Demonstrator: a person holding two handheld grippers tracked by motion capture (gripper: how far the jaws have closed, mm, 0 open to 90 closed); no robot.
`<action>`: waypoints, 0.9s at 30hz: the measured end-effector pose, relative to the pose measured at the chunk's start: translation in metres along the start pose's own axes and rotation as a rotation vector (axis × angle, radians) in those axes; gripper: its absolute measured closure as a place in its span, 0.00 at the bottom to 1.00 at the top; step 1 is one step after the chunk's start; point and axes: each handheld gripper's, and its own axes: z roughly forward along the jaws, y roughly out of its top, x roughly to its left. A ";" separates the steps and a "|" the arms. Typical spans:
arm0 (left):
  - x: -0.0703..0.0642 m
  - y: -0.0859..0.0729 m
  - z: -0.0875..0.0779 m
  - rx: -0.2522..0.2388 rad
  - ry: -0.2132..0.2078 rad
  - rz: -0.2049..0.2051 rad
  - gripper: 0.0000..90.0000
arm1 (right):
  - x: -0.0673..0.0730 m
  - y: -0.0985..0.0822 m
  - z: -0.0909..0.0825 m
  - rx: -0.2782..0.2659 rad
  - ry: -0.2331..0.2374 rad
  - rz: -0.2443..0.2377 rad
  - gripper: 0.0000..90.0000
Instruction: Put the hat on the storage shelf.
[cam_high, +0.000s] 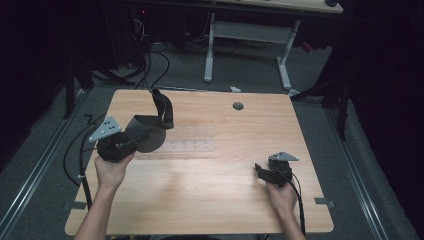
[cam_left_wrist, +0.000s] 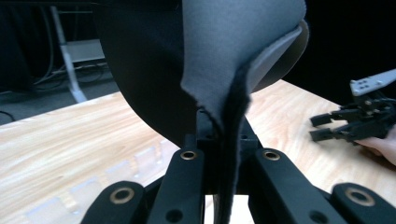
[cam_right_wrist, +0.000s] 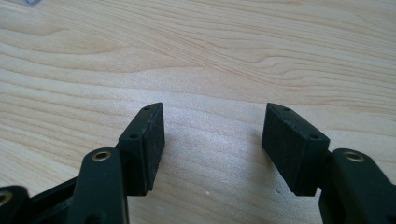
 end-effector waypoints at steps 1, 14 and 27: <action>0.001 0.001 0.001 -0.001 0.005 0.009 0.96 | 0.000 0.000 0.000 0.000 0.000 0.000 0.44; 0.028 0.008 0.007 -0.032 0.074 0.093 0.96 | 0.000 0.000 0.000 0.003 0.004 -0.004 0.42; 0.053 0.007 0.012 -0.033 0.150 0.101 0.96 | 0.000 0.000 0.000 0.002 0.005 -0.006 0.42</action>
